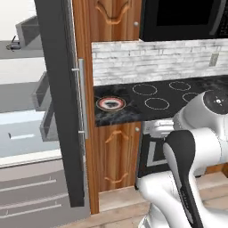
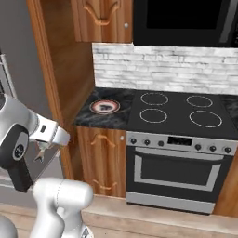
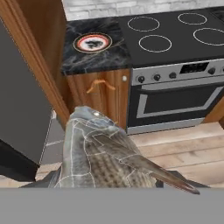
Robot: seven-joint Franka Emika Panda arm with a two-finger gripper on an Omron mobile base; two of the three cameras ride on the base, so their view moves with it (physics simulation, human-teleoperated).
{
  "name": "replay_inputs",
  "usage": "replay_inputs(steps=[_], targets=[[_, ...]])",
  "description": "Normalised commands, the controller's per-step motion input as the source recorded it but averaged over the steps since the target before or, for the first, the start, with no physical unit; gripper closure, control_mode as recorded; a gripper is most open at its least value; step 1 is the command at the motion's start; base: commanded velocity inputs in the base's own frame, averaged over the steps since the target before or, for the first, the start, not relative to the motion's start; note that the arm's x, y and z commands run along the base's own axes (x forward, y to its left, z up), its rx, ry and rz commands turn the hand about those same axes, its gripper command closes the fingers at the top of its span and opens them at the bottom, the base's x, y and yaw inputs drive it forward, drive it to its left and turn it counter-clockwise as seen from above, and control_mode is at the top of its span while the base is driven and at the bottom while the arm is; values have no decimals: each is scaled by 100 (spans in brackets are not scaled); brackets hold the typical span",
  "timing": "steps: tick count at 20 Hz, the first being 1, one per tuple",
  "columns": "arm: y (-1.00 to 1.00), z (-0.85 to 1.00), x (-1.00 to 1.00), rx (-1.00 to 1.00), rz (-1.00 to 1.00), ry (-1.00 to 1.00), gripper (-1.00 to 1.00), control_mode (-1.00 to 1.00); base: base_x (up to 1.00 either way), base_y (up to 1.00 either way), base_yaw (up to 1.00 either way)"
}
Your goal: Place the fish on the counter behind the older fish on the same shelf of the fridge to maintain FIFO order. Close the fridge door when finished.
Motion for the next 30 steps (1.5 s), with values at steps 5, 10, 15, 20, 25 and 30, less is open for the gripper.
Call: replay_inputs(steps=[5, 10, 15, 20, 25, 30], targets=[[0, 0, 0, 0, 0, 0, 100, 100, -85, 96, 3], [0, 0, 0, 0, 0, 0, 100, 100, -100, 57, 0], [0, 0, 0, 0, 0, 0, 100, 100, -12, 97, 0], [0, 0, 0, 0, 0, 0, 100, 100, 74, 94, 0], [0, 0, 0, 0, 0, 0, 100, 100, 69, 41, -3], [0, 0, 0, 0, 0, 0, 100, 100, 62, 0, -3]])
